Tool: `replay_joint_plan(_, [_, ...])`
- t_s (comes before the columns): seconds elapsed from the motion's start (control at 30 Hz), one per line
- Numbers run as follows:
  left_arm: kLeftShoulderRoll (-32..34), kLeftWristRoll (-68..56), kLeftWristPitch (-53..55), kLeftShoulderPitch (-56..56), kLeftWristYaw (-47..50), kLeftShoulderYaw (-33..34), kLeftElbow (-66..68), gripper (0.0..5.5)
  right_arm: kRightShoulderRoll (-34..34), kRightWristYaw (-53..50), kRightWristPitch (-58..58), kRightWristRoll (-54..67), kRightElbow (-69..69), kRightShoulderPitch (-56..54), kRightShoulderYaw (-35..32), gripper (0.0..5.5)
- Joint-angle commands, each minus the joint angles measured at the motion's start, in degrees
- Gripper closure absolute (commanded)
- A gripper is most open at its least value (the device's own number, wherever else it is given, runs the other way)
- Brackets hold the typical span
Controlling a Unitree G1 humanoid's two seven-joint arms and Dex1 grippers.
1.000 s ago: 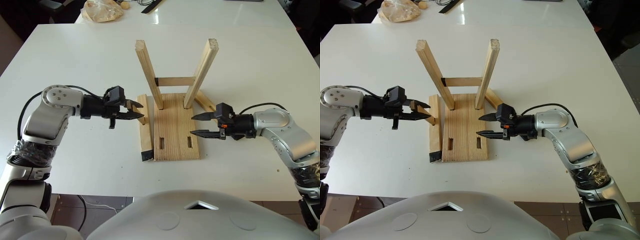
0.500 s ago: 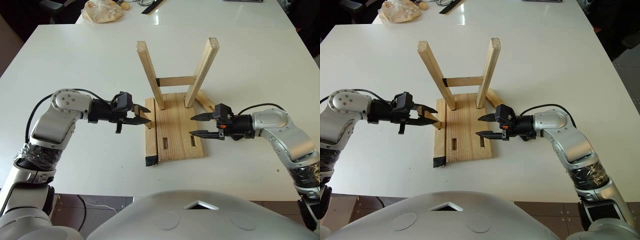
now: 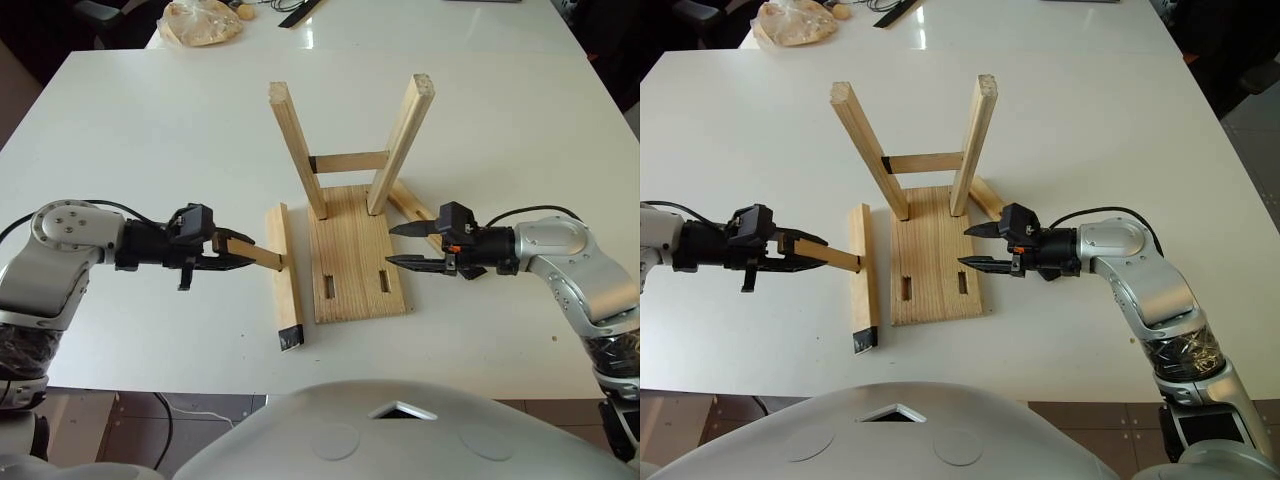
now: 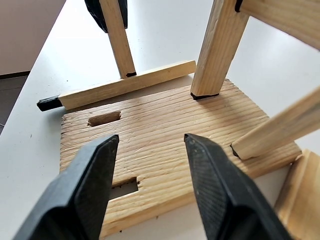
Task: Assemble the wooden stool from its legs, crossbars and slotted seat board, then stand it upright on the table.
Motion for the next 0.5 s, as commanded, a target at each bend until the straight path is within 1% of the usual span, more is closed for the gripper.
replay_joint_plan(0.03, [1.5, 1.5, 1.8, 2.5, -0.5, 0.1, -1.1, 4.19, -0.3, 0.1, -0.2, 0.7, -0.4, 0.2, -0.7, 3.09])
replay_joint_plan(0.27, [5.6, 2.2, 0.0, 4.0, -3.5, 4.4, 0.1, 4.19, -0.6, 0.1, 0.0, 0.7, -0.7, 0.6, -1.1, 3.09])
replay_joint_plan(0.5, [8.0, 6.5, -4.1, 1.7, -5.4, 3.7, 2.3, 4.19, -0.1, -0.8, 0.3, 0.8, -1.2, 1.1, -0.9, 3.09])
